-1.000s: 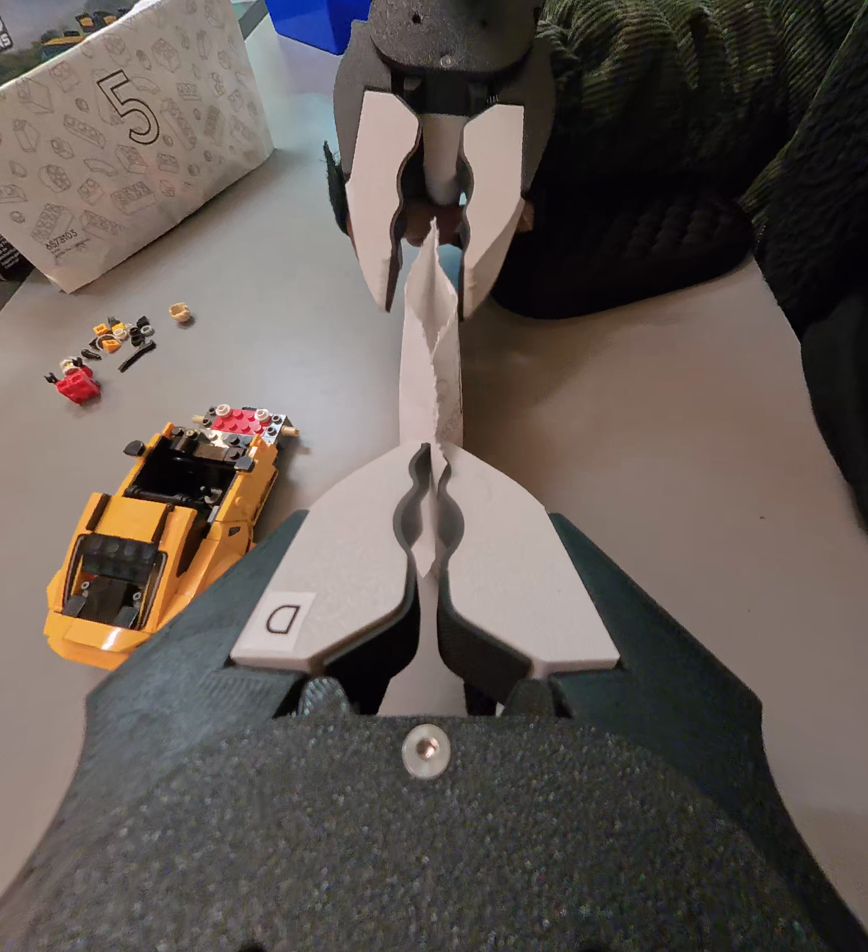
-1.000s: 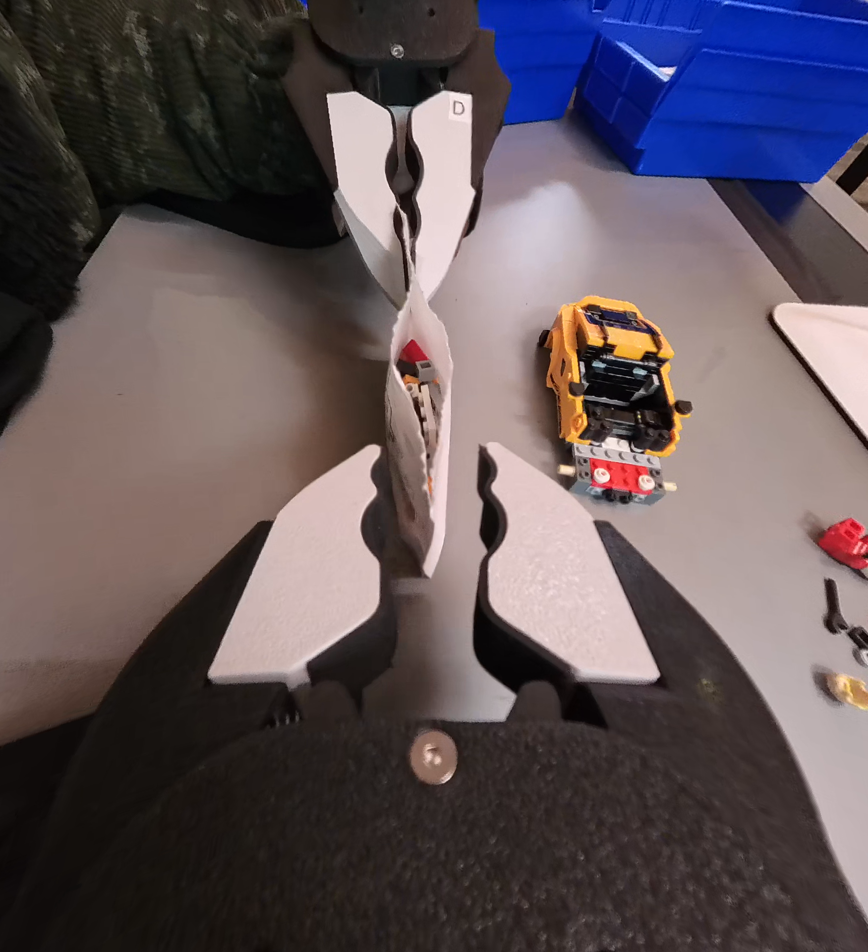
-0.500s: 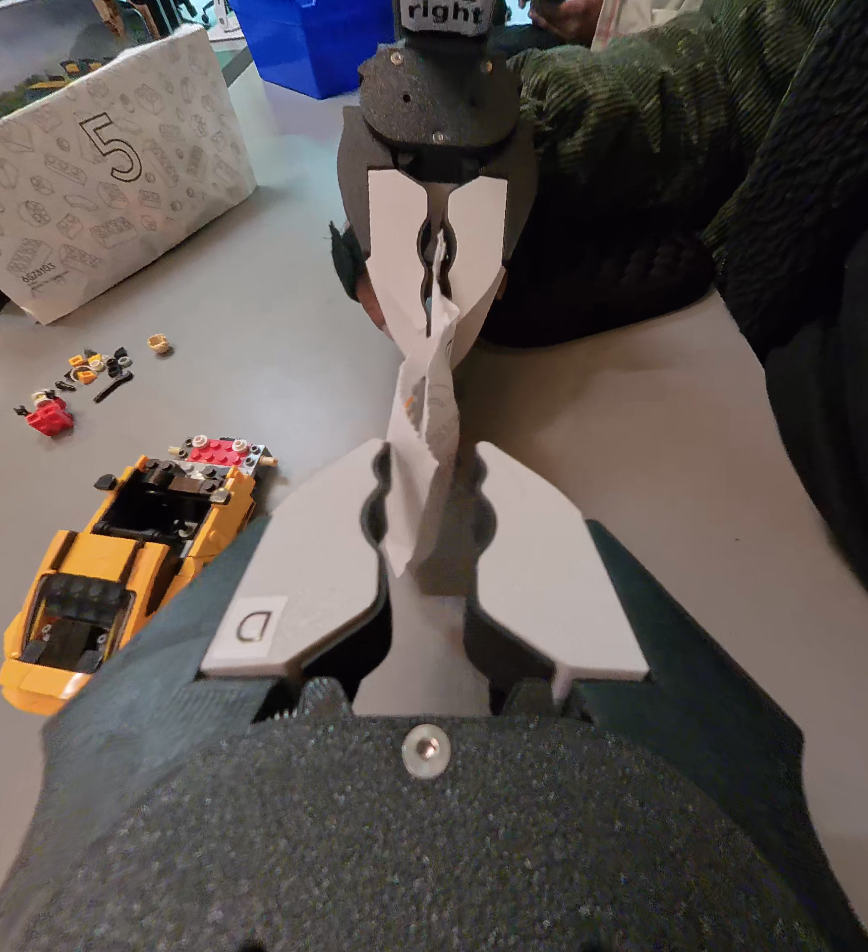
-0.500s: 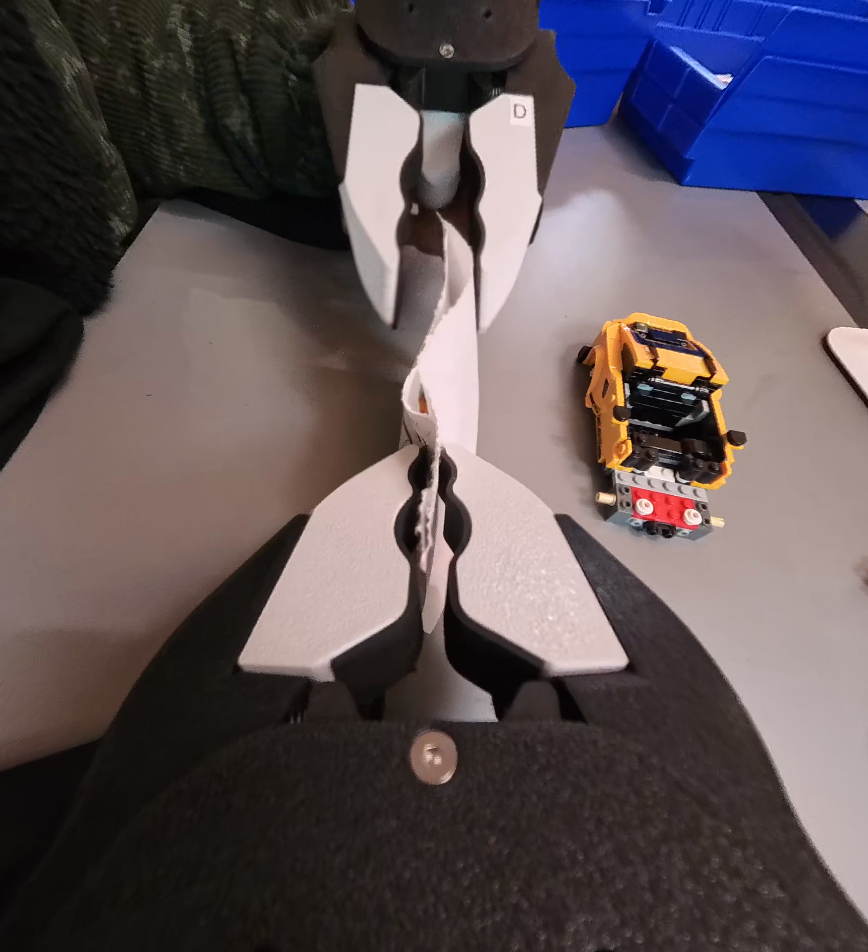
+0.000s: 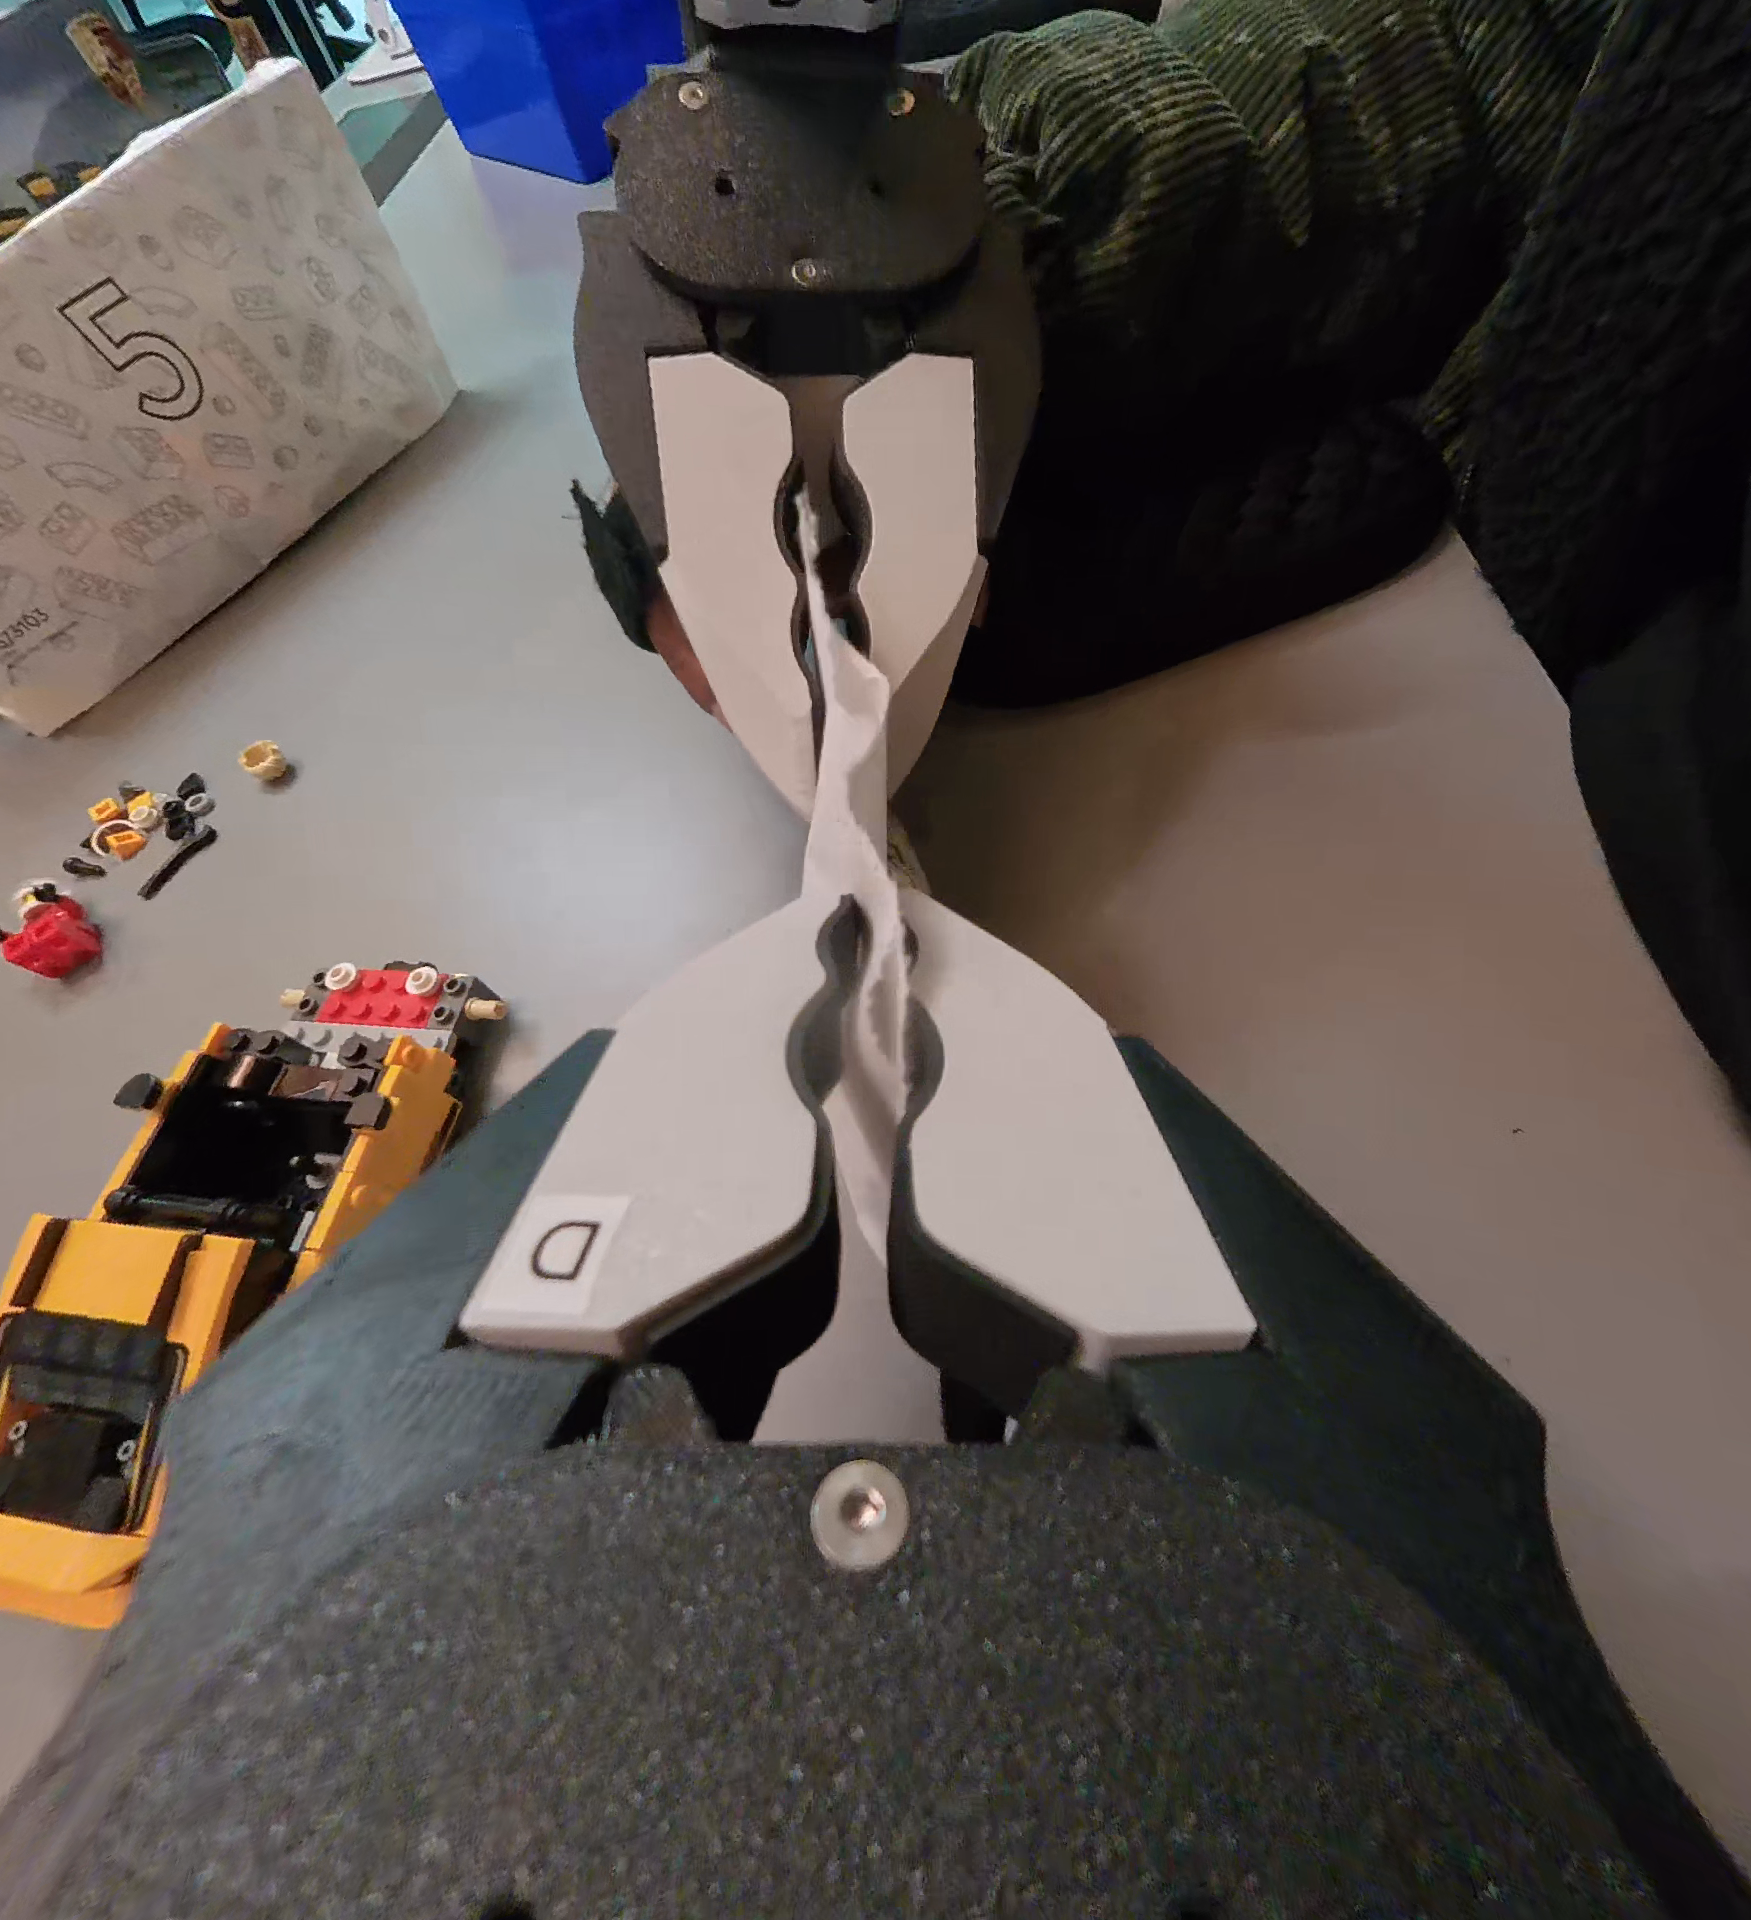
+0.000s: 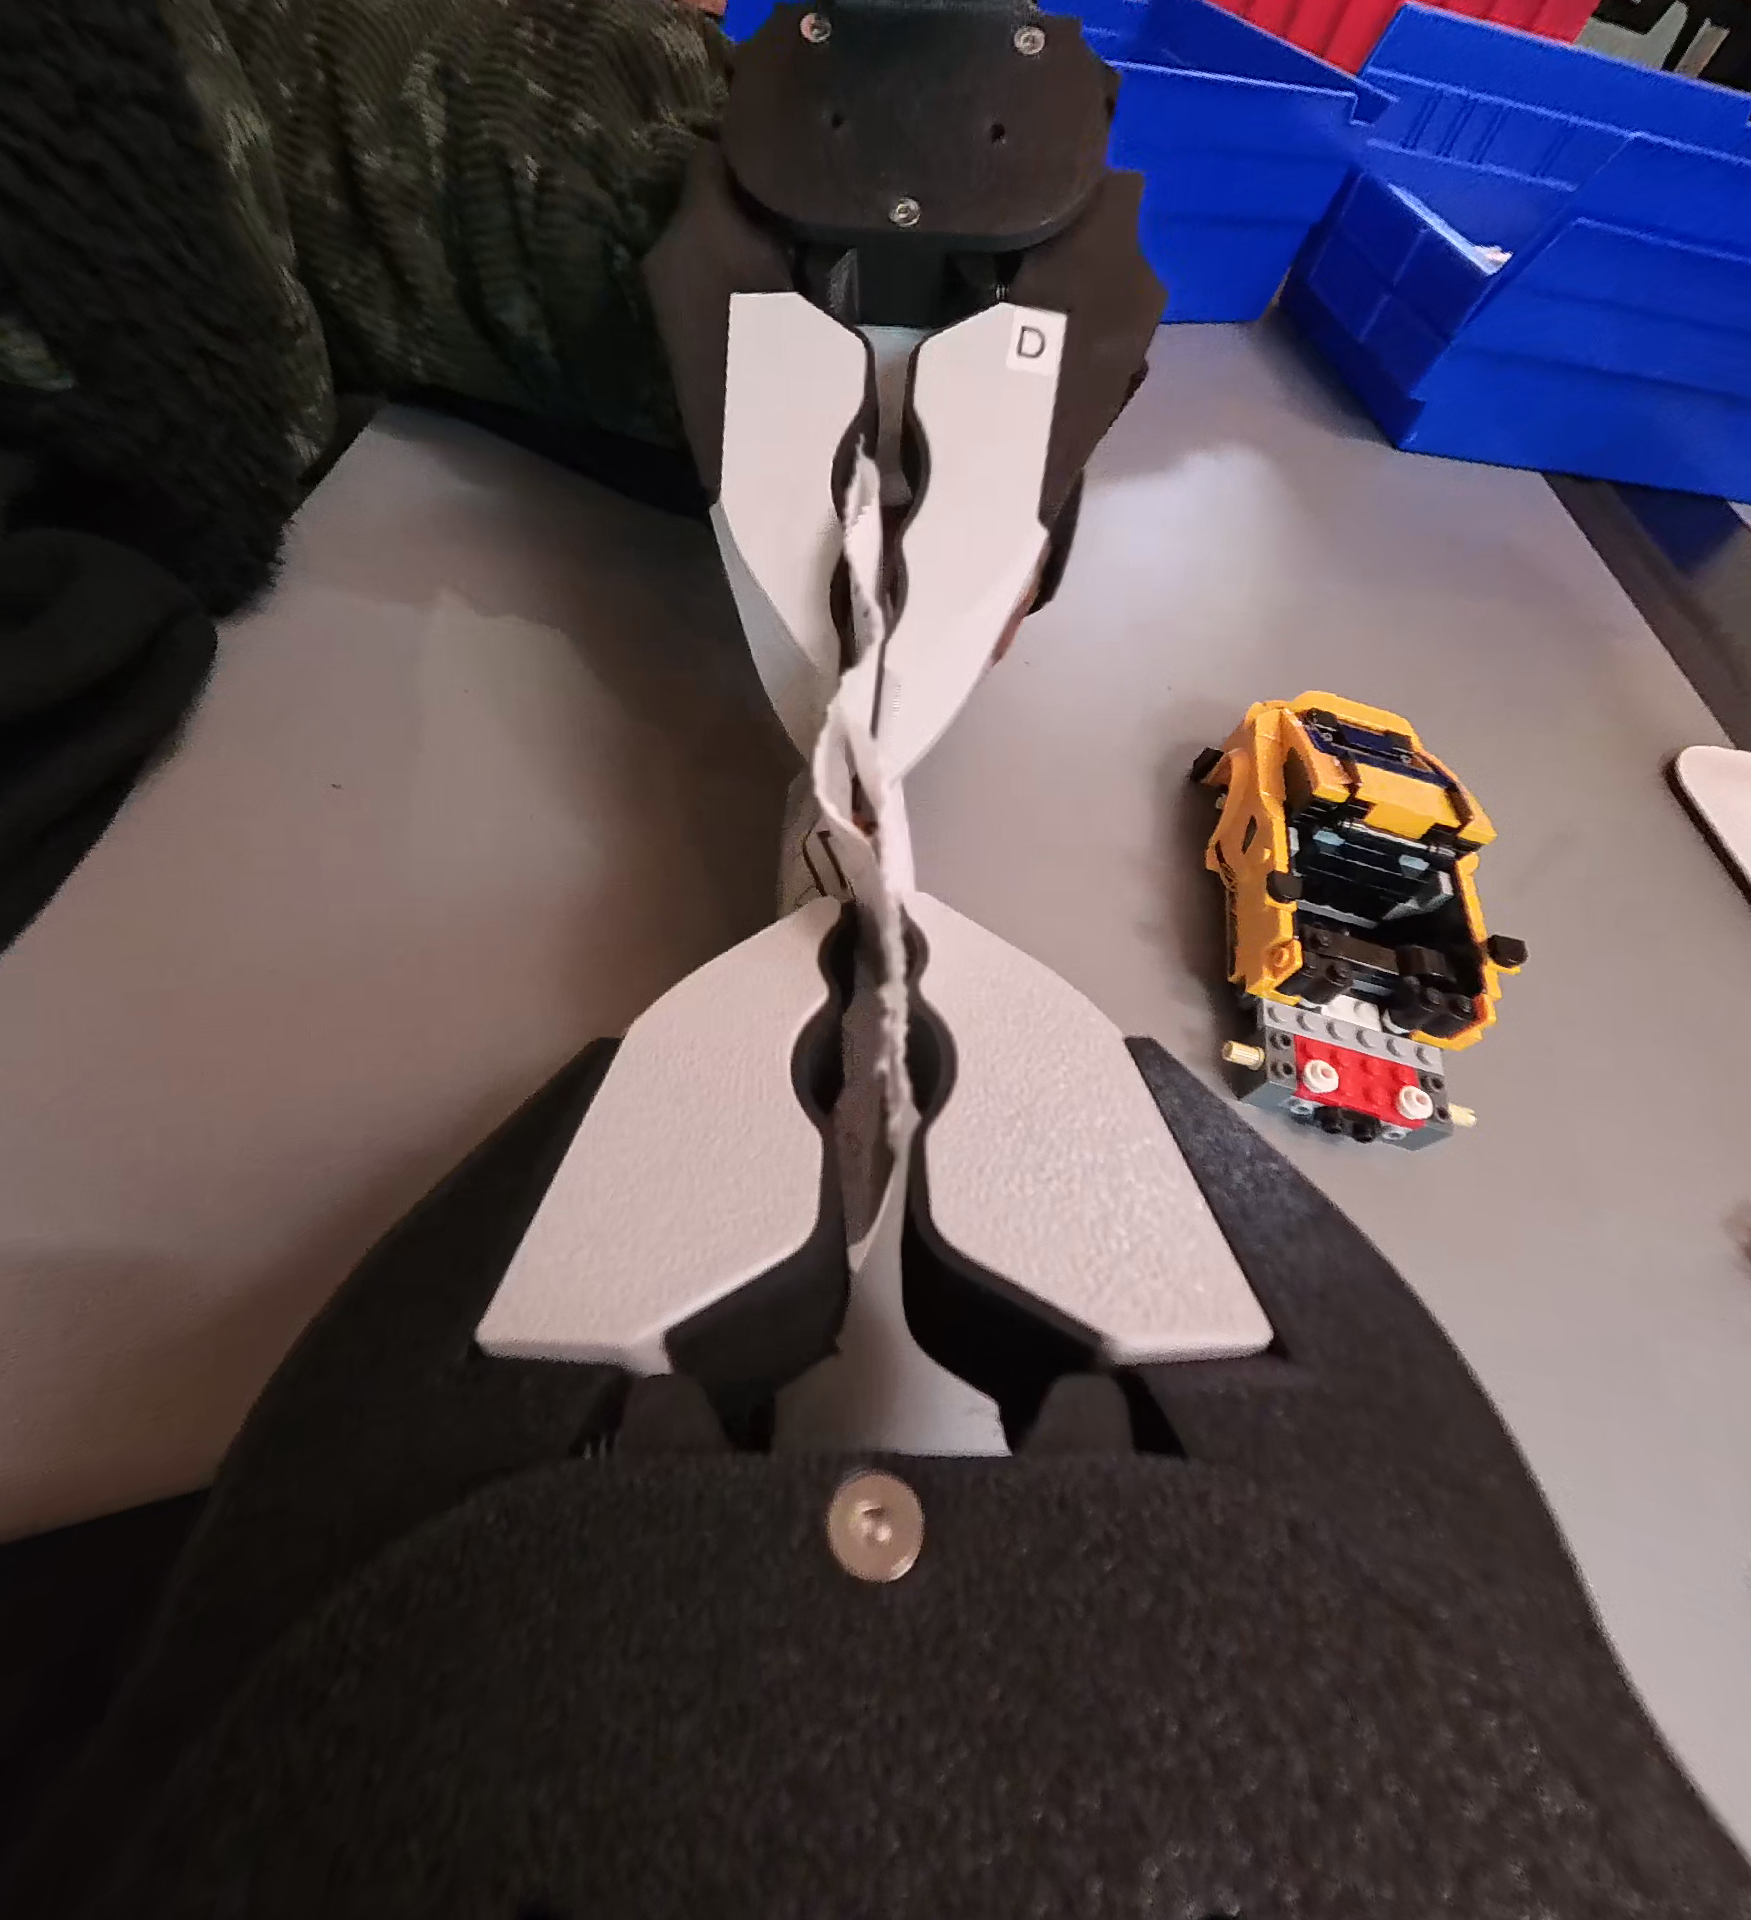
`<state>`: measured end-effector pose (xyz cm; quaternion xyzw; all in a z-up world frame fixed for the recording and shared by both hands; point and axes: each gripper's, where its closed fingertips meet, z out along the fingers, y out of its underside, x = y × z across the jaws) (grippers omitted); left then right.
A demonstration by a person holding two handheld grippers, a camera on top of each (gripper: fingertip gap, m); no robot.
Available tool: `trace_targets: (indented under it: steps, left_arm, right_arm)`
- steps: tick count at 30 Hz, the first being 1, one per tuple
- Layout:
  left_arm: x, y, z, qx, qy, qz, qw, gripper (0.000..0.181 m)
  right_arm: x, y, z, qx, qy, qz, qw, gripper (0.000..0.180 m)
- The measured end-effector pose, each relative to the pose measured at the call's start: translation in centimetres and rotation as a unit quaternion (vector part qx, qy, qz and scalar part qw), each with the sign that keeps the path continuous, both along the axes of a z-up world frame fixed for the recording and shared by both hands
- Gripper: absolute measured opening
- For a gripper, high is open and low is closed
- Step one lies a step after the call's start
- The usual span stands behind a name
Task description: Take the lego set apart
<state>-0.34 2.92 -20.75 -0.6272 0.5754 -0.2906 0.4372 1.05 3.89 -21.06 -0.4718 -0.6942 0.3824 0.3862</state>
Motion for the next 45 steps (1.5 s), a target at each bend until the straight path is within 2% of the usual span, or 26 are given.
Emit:
trace_targets:
  steps: [7, 14, 21, 24, 41, 45]
  left_arm:
    - [0.0, -0.2, -0.1, -0.004, 0.006, 0.0, 1.0, 0.002]
    - [0.2, -0.1, 0.2, -0.018, -0.014, -0.003, 1.0, 0.001]
    - [-0.5, 0.5, 0.5, -0.027, -0.021, 0.015, 0.999, 0.006]
    - [-0.6, 0.4, 0.6, -0.032, -0.019, 0.015, 0.999, 0.0]
    - [-1.2, 0.7, 0.3, -0.048, -0.025, 0.016, 0.998, 0.0]
    - [-1.3, 0.9, 0.5, -0.037, -0.029, 0.02, 0.999, 0.0]
  right_arm:
    - [0.0, -0.3, -0.1, -0.012, -0.005, 0.005, 1.0, 0.016]
    - [0.2, -0.5, 0.5, -0.021, 0.012, 0.014, 1.0, 0.003]
    - [0.4, 0.0, 0.4, -0.029, 0.008, 0.003, 1.0, 0.003]
    - [0.3, 0.1, 0.4, -0.029, 0.007, -0.001, 1.0, 0.003]
    - [0.6, 0.9, 1.0, -0.034, 0.02, -0.024, 0.999, 0.012]
    - [0.7, 0.9, 1.3, -0.022, 0.031, -0.022, 0.999, 0.0]
